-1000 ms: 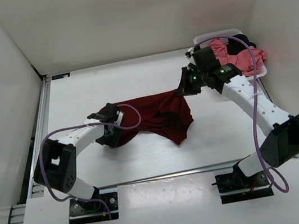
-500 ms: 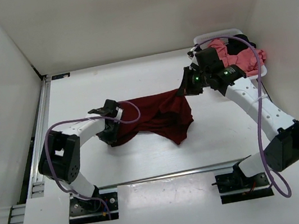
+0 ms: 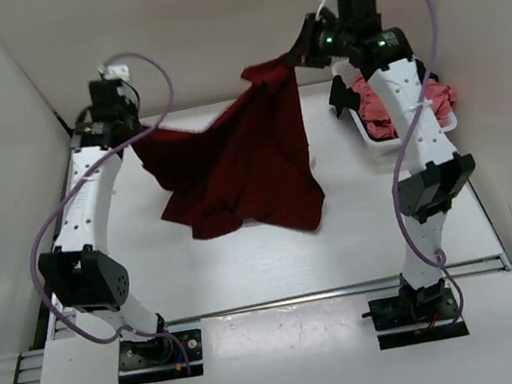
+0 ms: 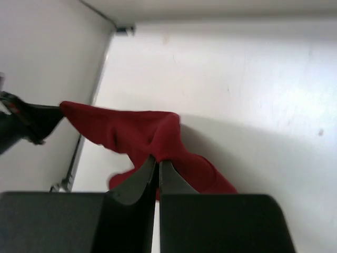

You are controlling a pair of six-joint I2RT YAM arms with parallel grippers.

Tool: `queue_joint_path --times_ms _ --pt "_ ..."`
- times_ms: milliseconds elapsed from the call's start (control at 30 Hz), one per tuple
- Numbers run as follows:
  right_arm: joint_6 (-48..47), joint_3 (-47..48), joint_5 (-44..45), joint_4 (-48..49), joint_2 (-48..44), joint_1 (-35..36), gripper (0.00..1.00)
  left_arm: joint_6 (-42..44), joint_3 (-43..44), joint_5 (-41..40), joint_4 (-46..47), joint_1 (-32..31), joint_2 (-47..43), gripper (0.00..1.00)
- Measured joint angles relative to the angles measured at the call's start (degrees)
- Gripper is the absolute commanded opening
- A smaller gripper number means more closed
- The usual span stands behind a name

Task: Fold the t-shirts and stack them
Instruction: Flatten out the tshirt

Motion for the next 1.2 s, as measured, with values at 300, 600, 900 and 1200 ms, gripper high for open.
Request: queue_joint_path --times_ms 300,600,900,1200 --pt "-3.43 -22.12 0.11 6.99 -25.2 -2.54 0.0 -0.07 12.28 -3.04 2.6 3.15 -8.13 0.1" --pt "-8.02 -65.4 4.35 0.81 -35.82 1.29 0.37 -0.11 -26.49 -7.65 3.85 3.28 -21.77 0.1" --pt "-1.68 -86.58 8.96 -1.11 -36.96 8.09 0.75 0.0 -56.11 -6.36 -0.79 1.53 -28.26 0.1" --pt "12.74 -100.76 14.38 4.24 -51.15 17.97 0.82 0.02 -57.22 -4.79 -2.01 1.53 -34.36 0.1"
